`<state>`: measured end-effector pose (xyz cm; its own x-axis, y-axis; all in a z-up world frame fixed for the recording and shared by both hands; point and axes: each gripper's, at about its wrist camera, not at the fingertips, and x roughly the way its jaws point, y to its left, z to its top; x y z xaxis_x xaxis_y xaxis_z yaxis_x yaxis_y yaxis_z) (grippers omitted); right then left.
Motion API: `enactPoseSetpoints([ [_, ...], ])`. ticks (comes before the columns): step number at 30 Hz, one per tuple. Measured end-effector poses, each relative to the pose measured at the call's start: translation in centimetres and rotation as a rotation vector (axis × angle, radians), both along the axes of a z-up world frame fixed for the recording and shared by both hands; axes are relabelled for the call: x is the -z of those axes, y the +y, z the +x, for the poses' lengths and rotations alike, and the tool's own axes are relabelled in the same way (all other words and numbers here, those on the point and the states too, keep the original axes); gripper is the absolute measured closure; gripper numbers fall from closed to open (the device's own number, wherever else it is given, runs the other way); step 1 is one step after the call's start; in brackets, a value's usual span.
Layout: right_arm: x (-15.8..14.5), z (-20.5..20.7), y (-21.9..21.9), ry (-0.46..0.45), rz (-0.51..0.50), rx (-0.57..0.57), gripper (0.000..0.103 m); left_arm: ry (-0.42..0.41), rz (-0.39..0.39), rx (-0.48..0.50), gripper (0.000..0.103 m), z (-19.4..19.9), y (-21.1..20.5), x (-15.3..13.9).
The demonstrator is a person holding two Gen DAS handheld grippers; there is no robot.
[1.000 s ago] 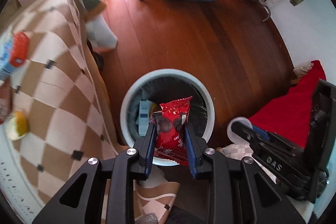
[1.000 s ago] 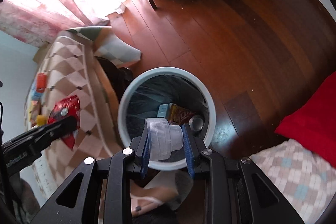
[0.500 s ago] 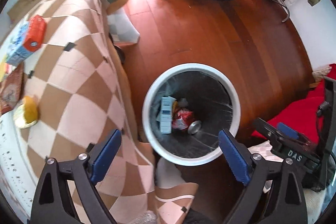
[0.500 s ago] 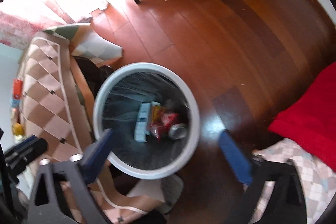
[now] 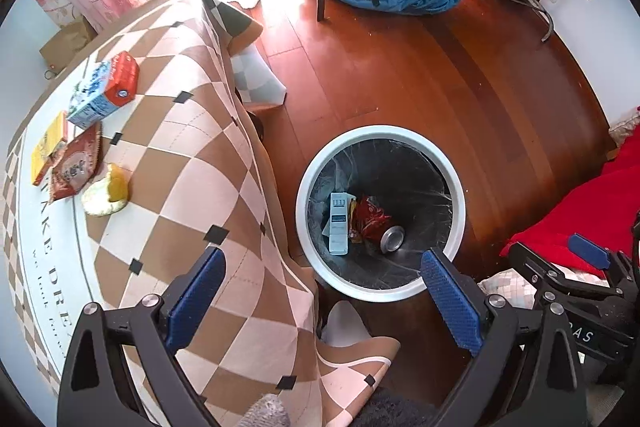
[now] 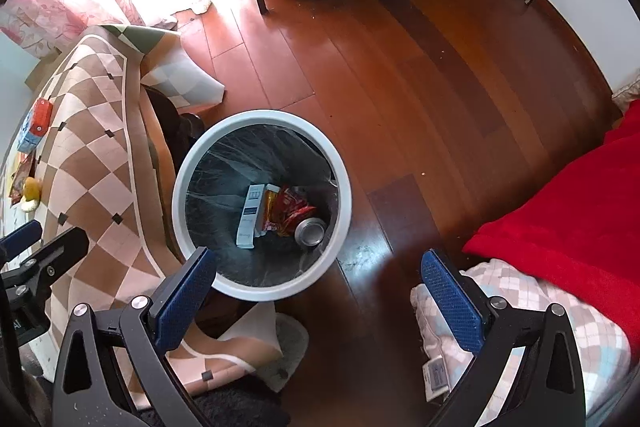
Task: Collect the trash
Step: 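Grasp the yellow cigarette box with the left tool while the right tool grasps the bread bun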
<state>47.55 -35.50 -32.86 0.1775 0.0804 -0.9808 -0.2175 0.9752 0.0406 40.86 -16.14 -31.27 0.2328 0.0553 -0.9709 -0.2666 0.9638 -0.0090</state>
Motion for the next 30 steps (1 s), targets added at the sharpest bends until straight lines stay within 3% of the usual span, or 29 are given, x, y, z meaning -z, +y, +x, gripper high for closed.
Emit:
enactPoseSetpoints([
  [6,-2.4,-1.2,-0.2,-0.022,0.019,0.005,0.0,-0.045,0.018,0.007,0.003,-0.8,-0.4,-2.4],
  [17,-11.4,-3.6,1.7,-0.148,0.138,-0.007,0.0,-0.182,0.061,-0.061,0.003,-4.5,2.4,-9.8],
  [21,-14.3,-4.3,5.9,-0.153,0.217,-0.067,0.0,-0.236,0.077,-0.138,0.003,-6.5,6.7,-12.4],
  [24,-14.6,-5.1,10.3,-0.124,0.249,-0.129,0.0,-0.246,0.092,-0.218,0.003,-8.5,11.0,-12.9],
  [30,-10.9,-5.8,20.2,-0.035,0.299,-0.22,0.0,-0.165,0.151,-0.372,0.003,-12.7,20.4,-9.4],
])
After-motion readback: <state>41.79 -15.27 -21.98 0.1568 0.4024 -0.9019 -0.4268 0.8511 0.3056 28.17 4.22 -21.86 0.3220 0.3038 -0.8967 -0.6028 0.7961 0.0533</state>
